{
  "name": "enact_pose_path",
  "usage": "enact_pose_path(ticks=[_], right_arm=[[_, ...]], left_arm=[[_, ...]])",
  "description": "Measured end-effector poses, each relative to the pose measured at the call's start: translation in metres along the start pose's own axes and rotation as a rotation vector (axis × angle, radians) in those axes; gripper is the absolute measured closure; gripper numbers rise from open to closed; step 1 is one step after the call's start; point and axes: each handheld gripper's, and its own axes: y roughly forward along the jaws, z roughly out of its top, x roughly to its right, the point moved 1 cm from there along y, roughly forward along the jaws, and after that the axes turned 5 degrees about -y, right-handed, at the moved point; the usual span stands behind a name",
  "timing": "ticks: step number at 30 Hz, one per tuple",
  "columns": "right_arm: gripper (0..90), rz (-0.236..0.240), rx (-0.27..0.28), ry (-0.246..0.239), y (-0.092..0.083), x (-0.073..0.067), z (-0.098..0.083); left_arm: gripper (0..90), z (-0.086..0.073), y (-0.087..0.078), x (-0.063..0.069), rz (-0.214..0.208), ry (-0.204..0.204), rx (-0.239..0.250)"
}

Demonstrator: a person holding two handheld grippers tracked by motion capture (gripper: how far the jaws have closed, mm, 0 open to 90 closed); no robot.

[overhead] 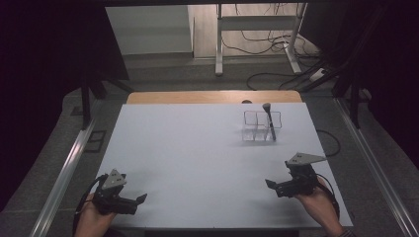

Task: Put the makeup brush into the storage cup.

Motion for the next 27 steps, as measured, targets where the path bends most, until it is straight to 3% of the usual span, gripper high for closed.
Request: enact_pose_path(ticks=[27], right_arm=[[0.0,-0.037,-0.028,0.035,-0.021,0.003,-0.020]], left_arm=[[0.0,0.000,0.000,0.000,0.002,0.001,-0.002]])
